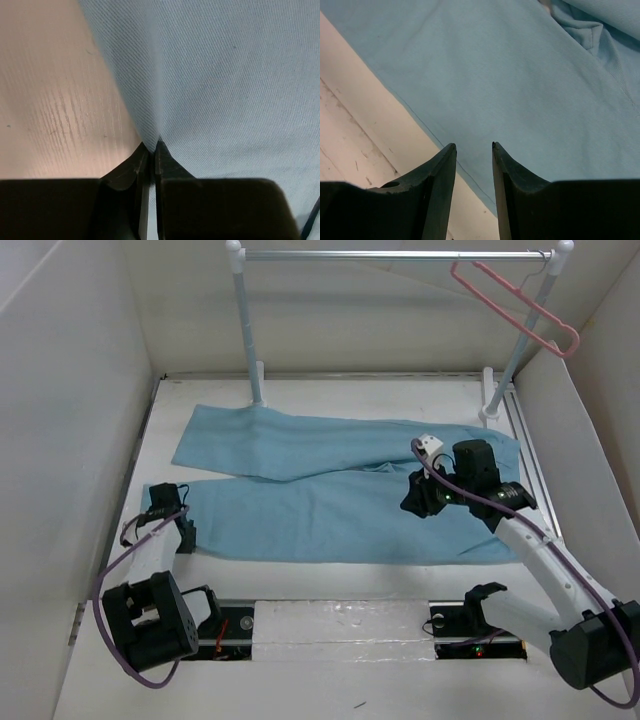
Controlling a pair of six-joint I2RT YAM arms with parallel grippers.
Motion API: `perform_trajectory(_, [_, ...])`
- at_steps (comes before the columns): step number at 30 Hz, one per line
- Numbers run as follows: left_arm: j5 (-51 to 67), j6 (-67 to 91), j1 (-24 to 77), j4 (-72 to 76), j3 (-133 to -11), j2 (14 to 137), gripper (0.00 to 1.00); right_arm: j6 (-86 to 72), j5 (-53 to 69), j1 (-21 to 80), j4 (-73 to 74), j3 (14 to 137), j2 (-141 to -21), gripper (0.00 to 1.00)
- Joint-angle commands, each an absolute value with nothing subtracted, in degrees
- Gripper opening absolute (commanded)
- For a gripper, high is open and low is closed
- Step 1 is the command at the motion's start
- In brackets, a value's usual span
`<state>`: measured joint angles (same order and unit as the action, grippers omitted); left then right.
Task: Place the trousers on the hanger
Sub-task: Fold the trousers at the center of the board.
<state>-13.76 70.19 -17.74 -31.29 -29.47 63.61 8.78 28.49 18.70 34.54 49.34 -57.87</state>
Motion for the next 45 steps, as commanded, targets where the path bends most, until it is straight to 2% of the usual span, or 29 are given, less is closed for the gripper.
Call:
perform_trajectory(1, [-17.75,70.86,-17.58,-31.99,-30.66,62.75,0.0,8.61,28.13,17.67,33.48,49.84,-57.05,0.4])
perform_trajectory(5, [-19.51,65.49,-17.58,-31.82,-32.95,59.07,0.0,8.35,25.85,16.44,36.02,47.2,-56.08,0.41])
perform_trajectory(9, [-18.81,58.73,-17.58,-29.54,-34.71,51.79,0.0,5.73,22.69,14.07,38.66,43.87,-55.63,0.54])
perform_trajectory(13, [-14.16,49.76,-17.06,-26.99,-35.34,45.89,0.0,1.68,20.74,6.34,38.76,39.12,-55.46,0.54])
perform_trajectory(16, [-10.41,49.04,-8.92,-25.06,-33.5,41.58,0.0,0.09,20.4,-3.21,40.76,38.49,-58.17,0.51])
perform_trajectory(19, [-7.66,48.26,-6.69,-23.39,-32.52,40.0,0.0,0.09,15.75,-5.79,42.35,39.98,-59.67,0.51])
perform_trajectory(22, [-7.91,47.9,-0.3,-23.64,-34.1,38.59,0.0,0.09,6.88,-12.02,45.52,42.8,-61.52,0.49])
perform_trajectory(24, [-7.3,46.33,4.02,-24.43,-36.98,37.71,0.0,-2.17,5.64,-17.19,48.94,45.07,-62.31,0.48])
perform_trajectory(27, [-6.77,46.14,8.25,-26.0,-38.23,36.04,0.0,-3.68,1.23,-19.67,51.5,47.01,-63.62,0.47])
perform_trajectory(31, [-10.01,45.53,15.89,-28.65,-40.6,32.79,0.0,-7.02,-2.89,-30.56,52.47,46.32,-67.49,0.46])
perform_trajectory(35, [-14.67,43.86,21.17,-29.97,-41.75,30.86,0.0,-14.23,-13.07,-33.31,54.13,47.02,-64.79,0.5])
perform_trajectory(39, [-17.49,43.07,25.13,-29.71,-42.1,30.5,0.0,-22.13,-13.88,-33.84,59.93,49.48,-66.52,0.52])
perform_trajectory(43, [-20.64,42.54,26.71,-30.06,-42.98,30.32,0.0,-29.07,-16.43,-27.7,61.7,50.36,-70.04,0.53])
perform_trajectory(45, [-22.84,41.84,27.33,-30.67,-43.85,30.41,0.0,-31.71,-13.11,-26.98,60.04,48.27,-71.01,0.52])
